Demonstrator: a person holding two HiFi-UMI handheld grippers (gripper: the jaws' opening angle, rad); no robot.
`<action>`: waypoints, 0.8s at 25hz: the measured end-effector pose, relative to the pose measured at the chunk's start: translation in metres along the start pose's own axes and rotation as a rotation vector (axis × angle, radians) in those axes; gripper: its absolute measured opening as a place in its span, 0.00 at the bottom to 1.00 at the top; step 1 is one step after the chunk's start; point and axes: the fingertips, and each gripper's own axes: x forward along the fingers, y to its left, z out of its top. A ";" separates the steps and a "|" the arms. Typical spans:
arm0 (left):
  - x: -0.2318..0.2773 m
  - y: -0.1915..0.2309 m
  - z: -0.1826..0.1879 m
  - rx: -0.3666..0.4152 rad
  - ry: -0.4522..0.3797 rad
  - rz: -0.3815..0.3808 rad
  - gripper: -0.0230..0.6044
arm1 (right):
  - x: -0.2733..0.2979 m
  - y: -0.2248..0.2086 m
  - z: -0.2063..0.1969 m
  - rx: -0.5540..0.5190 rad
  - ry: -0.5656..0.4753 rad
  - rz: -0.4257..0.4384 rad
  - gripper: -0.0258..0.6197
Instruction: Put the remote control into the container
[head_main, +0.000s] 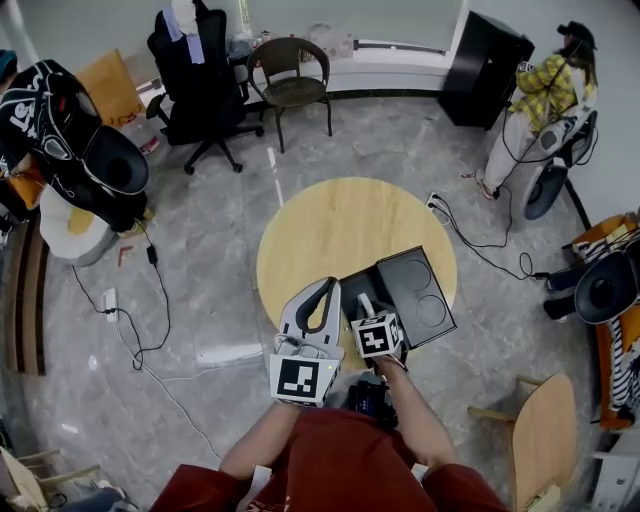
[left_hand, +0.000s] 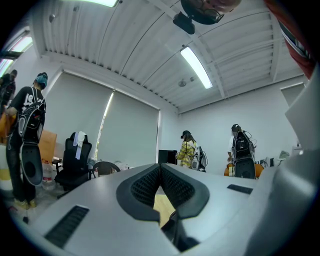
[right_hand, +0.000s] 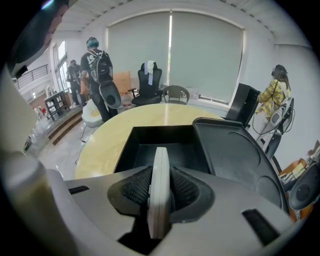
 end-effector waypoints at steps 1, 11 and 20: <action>0.002 0.000 0.000 -0.001 0.001 0.000 0.07 | 0.000 -0.001 0.000 0.002 -0.001 0.005 0.22; 0.004 -0.001 -0.007 0.033 0.062 -0.013 0.07 | 0.001 0.001 0.002 0.028 -0.025 0.042 0.25; 0.000 -0.001 -0.005 0.005 0.021 -0.010 0.07 | -0.006 0.008 0.009 0.048 -0.087 0.071 0.30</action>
